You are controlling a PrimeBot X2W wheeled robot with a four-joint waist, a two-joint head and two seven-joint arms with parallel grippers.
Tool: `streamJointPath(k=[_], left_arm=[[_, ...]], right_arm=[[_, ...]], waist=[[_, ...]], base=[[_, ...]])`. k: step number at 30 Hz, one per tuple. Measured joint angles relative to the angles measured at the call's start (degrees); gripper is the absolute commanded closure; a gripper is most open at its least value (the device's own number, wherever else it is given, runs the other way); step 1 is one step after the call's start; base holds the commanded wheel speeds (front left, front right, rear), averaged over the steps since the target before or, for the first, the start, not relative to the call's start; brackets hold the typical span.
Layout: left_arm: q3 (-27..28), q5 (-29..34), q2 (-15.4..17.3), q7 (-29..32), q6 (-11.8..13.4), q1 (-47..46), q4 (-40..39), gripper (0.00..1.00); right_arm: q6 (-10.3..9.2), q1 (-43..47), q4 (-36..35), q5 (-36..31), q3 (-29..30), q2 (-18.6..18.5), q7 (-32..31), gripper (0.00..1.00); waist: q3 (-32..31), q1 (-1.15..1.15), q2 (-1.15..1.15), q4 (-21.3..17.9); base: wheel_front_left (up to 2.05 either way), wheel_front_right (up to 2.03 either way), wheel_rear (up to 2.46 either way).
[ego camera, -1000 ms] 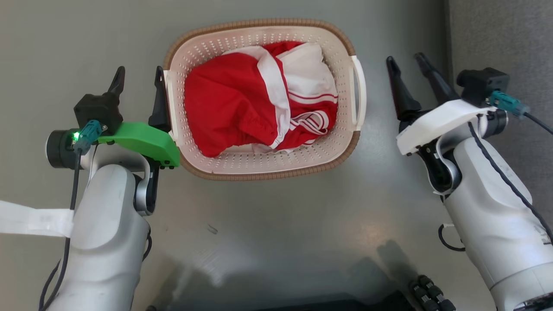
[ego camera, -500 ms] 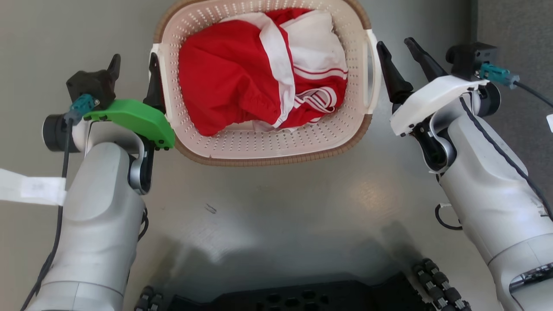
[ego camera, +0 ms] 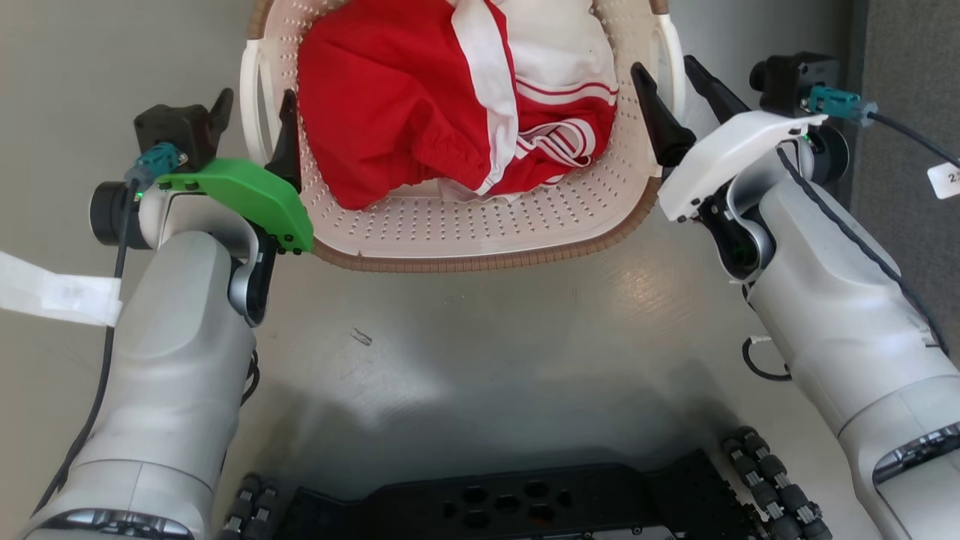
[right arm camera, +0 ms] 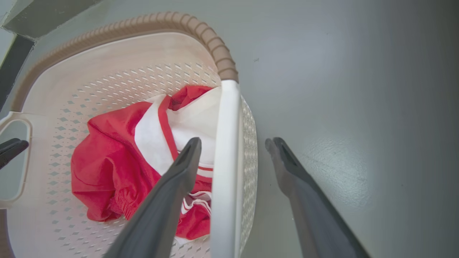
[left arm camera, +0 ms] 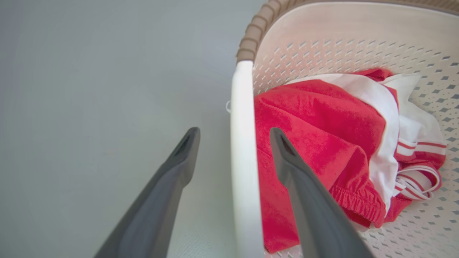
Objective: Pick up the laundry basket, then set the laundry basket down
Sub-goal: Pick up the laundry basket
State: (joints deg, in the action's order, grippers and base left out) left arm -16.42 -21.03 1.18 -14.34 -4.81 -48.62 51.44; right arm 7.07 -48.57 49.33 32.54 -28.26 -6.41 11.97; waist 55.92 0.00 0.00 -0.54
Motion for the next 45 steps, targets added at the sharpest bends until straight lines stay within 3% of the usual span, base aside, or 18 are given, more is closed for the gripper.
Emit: streamJointPath(k=[11, 12, 13, 14, 15, 16, 17, 29, 45], left_arm=[[-2.3, -2.46, -0.07, 0.16, -0.74, -2.9, 3.71, 0.0], [-2.37, -2.59, -0.07, 0.16, -0.74, -3.09, 3.88, 0.05], [-2.45, -2.79, -0.07, 0.16, -0.75, -3.24, 4.02, 0.18], [-2.55, -3.0, -0.07, 0.16, -0.76, -3.39, 4.31, 0.42], [-2.67, -3.22, -0.07, 0.16, -0.8, -3.53, 4.65, 0.53], [-2.81, -3.49, -0.08, 0.16, -0.8, -3.69, 5.05, 0.53], [-2.97, -3.58, -0.07, 0.16, -0.82, -3.78, 5.33, 0.98], [-4.42, -5.06, -1.05, 0.08, -1.23, -5.01, 7.69, 1.0], [-6.53, -9.21, -1.16, -0.09, -1.8, -4.21, 10.49, 1.0]], right_arm=[[0.0, -2.67, 3.48, 2.53, -2.54, 0.2, 0.01, 0.0], [0.0, -2.82, 3.68, 2.76, -2.79, 0.23, 0.01, 0.02], [0.0, -2.96, 3.97, 2.87, -3.05, 0.31, 0.0, 0.19], [0.0, -3.06, 4.24, 2.96, -3.33, 0.37, 0.01, 0.45], [0.0, -3.16, 4.47, 3.22, -3.57, 0.44, 0.01, 0.62], [0.0, -3.31, 4.64, 3.37, -3.74, 0.48, 0.02, 0.62], [0.0, -3.55, 4.83, 3.44, -3.93, 0.54, 0.02, 1.0], [-0.11, -4.49, 7.12, 5.9, -6.28, 1.32, 0.6, 1.0], [-0.11, -3.47, 9.26, 9.02, -9.25, 1.4, 1.35, 1.0]], waist=[[2.01, 0.0, 0.0, -0.07], [2.07, 0.0, 0.0, -0.07], [2.14, 0.0, 0.0, -0.07], [2.2, 0.0, 0.0, -0.07], [2.24, 0.0, 0.0, -0.07], [2.29, 0.0, 0.0, -0.07], [2.32, 0.0, 0.0, -0.07], [1.09, 0.0, 0.0, -0.18], [-5.11, 0.0, 0.0, -0.56]], base=[[0.0, 0.0, 0.0], [0.0, 0.0, 0.0], [0.0, 0.0, 0.0], [0.0, 0.0, 0.0], [0.0, 0.0, 0.0], [0.0, 0.0, 0.0], [0.0, 0.0, 0.0], [0.0, 0.0, 0.0], [0.0, 0.0, 0.0]])
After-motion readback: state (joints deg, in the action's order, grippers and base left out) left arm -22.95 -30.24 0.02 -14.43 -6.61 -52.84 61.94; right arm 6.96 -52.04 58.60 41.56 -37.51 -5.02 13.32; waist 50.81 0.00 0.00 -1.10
